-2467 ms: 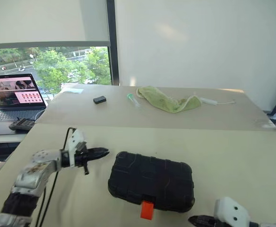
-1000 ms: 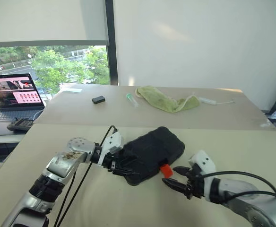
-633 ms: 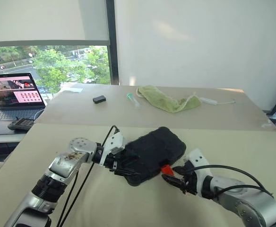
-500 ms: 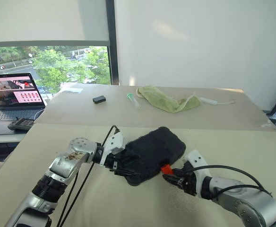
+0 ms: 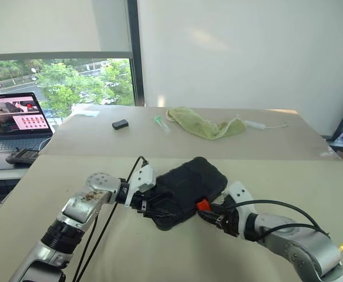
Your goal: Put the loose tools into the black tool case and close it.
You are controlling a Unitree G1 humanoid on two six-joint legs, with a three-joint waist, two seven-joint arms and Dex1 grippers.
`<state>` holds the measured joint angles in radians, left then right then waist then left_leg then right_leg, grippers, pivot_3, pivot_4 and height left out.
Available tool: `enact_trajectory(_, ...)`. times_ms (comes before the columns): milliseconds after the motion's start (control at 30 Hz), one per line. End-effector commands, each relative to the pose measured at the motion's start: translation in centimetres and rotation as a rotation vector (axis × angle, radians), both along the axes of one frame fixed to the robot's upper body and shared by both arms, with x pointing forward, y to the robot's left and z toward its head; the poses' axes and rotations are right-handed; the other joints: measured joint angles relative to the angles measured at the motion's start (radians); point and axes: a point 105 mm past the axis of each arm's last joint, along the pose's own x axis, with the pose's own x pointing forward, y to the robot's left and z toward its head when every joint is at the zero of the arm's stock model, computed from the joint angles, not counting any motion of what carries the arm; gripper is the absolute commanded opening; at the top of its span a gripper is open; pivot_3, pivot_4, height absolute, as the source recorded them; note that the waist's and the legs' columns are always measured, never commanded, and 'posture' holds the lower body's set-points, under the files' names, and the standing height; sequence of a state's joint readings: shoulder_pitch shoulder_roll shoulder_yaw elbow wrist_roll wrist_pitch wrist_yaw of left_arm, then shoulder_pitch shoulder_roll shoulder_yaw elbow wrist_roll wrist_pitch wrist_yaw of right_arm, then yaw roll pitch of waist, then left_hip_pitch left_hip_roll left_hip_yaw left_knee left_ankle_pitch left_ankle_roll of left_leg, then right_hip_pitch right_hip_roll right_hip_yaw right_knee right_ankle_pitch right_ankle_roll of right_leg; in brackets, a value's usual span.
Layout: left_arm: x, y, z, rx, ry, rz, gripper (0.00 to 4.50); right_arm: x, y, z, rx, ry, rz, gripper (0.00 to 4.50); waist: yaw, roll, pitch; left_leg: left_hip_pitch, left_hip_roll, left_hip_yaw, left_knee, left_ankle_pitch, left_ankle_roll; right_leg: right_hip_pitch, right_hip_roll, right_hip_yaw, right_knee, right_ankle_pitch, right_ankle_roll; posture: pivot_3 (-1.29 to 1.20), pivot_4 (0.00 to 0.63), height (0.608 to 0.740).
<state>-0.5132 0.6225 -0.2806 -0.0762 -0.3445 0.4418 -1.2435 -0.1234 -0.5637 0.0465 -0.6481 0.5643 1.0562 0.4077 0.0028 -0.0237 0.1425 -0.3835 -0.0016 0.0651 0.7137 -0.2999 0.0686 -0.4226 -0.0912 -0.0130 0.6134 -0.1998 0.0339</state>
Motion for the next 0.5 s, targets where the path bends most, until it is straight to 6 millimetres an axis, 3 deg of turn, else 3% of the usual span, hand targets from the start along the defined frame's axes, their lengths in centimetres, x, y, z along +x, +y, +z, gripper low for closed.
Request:
enact_trajectory(33,-0.5,0.0,-1.7,0.047,0.052,-0.001,3.81,-0.2,-0.4,1.1,-0.006,-0.071,0.021,2.35,0.001,0.000,0.000,0.000,0.000,0.000,0.000,0.000,0.000,0.000,0.000,0.000,0.000,0.000,0.000,0.00,0.150,0.740)
enact_trajectory(100,-0.5,0.0,-1.7,0.045,0.053,0.002,3.81,-0.8,-0.8,1.8,0.018,-0.075,0.015,3.08,0.003,0.000,0.000,0.000,0.000,0.000,0.000,0.000,0.000,0.000,0.000,0.000,0.000,0.000,0.000,0.00,0.150,0.740)
enact_trajectory(233,-0.4,0.0,-1.7,0.040,0.052,0.011,3.81,-2.4,-2.2,2.7,0.027,-0.054,0.008,3.08,0.009,0.001,-0.001,-0.001,0.000,0.000,-0.001,-0.001,0.001,-0.001,-0.001,-0.001,-0.001,0.000,0.000,0.00,0.150,0.740)
enact_trajectory(367,-0.3,0.1,-1.7,0.041,0.053,0.015,3.81,-3.0,-2.4,2.2,0.061,0.000,0.004,1.99,0.009,0.000,-0.001,-0.001,0.000,0.000,-0.001,-0.001,0.002,0.000,-0.001,-0.001,-0.001,0.000,0.000,0.00,0.150,0.740)
enact_trajectory(500,-0.3,0.2,-1.8,0.045,0.052,0.017,3.81,-2.2,-1.5,2.4,0.121,0.016,0.010,0.58,0.008,0.001,-0.001,0.000,0.000,0.000,-0.001,-0.001,0.001,0.000,-0.001,0.000,-0.001,0.000,0.000,0.00,0.150,0.740)
